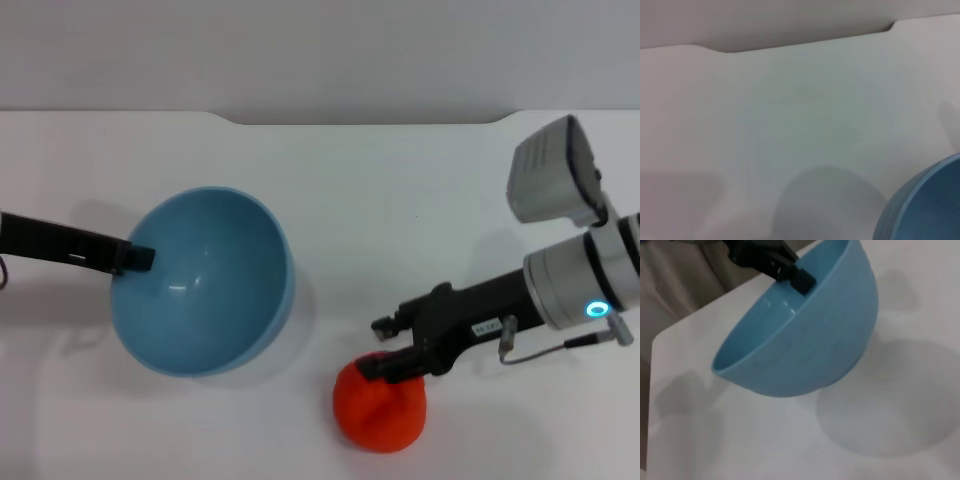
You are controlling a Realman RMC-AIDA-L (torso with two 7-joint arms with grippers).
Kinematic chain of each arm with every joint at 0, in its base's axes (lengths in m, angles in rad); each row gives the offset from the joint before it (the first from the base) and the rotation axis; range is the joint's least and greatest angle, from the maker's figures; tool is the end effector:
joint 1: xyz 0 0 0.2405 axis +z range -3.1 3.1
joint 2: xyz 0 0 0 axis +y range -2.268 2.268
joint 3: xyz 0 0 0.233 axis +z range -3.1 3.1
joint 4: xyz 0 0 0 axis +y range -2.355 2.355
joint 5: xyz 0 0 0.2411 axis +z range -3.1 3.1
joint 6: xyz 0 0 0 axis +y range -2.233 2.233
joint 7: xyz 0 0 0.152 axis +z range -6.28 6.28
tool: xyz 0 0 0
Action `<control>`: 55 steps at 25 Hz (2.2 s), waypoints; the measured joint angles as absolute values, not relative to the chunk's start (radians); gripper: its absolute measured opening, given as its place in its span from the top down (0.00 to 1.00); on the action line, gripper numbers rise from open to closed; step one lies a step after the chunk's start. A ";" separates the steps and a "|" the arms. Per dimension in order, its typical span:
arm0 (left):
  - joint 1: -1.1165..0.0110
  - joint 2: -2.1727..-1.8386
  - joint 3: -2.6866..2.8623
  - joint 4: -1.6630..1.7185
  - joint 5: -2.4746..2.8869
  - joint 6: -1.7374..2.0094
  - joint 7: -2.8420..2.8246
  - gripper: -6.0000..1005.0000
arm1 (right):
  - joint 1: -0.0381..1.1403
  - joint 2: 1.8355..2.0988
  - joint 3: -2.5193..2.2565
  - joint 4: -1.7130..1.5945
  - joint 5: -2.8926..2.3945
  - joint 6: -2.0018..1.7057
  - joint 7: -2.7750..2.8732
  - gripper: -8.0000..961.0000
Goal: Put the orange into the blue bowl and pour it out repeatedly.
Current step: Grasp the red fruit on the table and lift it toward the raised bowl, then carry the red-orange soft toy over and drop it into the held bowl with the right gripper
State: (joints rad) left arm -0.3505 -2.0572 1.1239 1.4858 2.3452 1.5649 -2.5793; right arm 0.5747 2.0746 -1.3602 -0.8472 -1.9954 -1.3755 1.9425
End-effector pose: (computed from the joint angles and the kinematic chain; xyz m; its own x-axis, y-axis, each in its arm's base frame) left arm -0.2115 0.3502 0.0745 0.5645 0.8043 0.1857 0.8018 -0.4808 -0.3550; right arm 0.1951 0.3491 -0.0674 0.8523 -0.5160 -0.0854 -0.5162 -0.8562 0.0214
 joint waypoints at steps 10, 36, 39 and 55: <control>-0.373 -2.057 1.212 1.505 2.350 1.547 -2.580 1.00 | 0.570 2.073 -1.366 -0.779 -2.018 -1.376 2.044 0.37; -0.463 -2.060 1.375 1.499 2.354 1.482 -2.606 1.00 | 0.509 2.069 -1.258 -0.818 -2.043 -1.456 2.032 0.73; -0.469 -2.060 1.375 1.484 2.354 1.475 -2.610 1.00 | 0.467 2.068 -1.149 -0.915 -2.042 -1.579 1.991 0.77; -0.658 -2.067 1.642 1.221 2.350 1.373 -2.685 1.00 | 0.411 2.069 -0.928 -1.386 -1.820 -1.882 1.978 0.97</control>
State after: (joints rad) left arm -0.6579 -2.0669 1.6417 1.2215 2.3505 1.3733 -2.6850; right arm 0.4107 2.0688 -0.9276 -1.3858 -1.8196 -1.8823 1.9784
